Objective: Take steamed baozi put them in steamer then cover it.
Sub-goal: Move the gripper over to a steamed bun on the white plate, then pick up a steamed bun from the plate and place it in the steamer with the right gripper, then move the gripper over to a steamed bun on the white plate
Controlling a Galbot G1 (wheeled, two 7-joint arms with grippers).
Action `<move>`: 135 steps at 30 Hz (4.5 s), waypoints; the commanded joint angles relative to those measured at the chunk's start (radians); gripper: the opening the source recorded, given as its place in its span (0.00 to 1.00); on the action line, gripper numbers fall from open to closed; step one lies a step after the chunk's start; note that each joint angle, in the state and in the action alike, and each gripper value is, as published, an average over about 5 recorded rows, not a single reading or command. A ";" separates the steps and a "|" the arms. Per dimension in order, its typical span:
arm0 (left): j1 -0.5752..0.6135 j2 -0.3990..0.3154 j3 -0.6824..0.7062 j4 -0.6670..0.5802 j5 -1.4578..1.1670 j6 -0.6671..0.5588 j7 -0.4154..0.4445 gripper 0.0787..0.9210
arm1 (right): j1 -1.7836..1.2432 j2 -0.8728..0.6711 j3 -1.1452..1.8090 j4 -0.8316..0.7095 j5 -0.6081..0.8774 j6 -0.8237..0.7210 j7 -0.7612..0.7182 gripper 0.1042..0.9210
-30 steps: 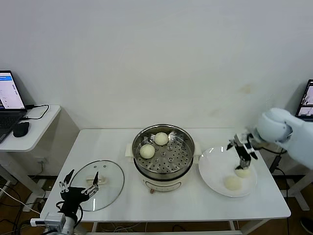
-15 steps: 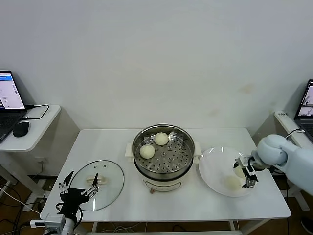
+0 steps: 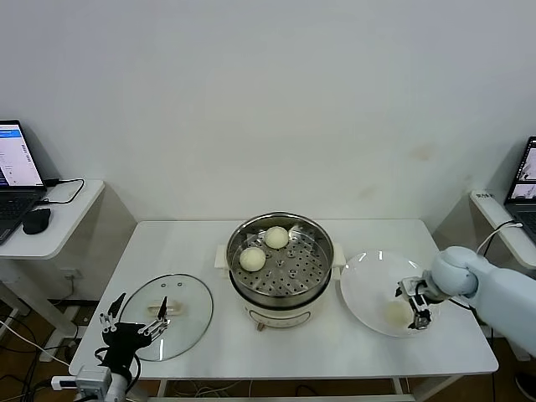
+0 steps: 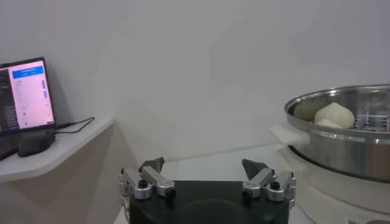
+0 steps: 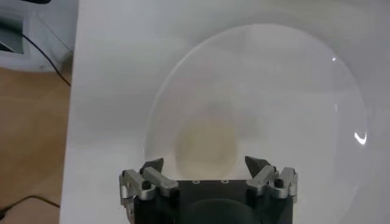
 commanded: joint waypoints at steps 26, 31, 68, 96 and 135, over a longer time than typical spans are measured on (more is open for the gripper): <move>-0.009 0.006 0.003 -0.008 -0.002 0.001 0.001 0.88 | 0.409 -0.057 -0.073 0.035 0.224 -0.019 -0.050 0.51; -0.007 0.009 0.002 -0.013 -0.003 0.001 0.001 0.88 | 0.620 0.002 -0.180 0.039 0.317 -0.029 -0.058 0.51; 0.001 -0.024 -0.010 -0.024 -0.001 -0.001 -0.004 0.88 | 0.708 0.530 -0.576 0.035 0.154 0.546 0.001 0.59; -0.003 -0.018 -0.013 -0.024 -0.006 -0.002 -0.003 0.88 | 0.769 0.414 -0.505 0.066 0.224 0.505 -0.008 0.88; -0.011 0.010 0.007 -0.014 0.000 0.003 -0.002 0.88 | -0.014 -0.022 0.197 -0.209 -0.067 0.110 -0.085 0.88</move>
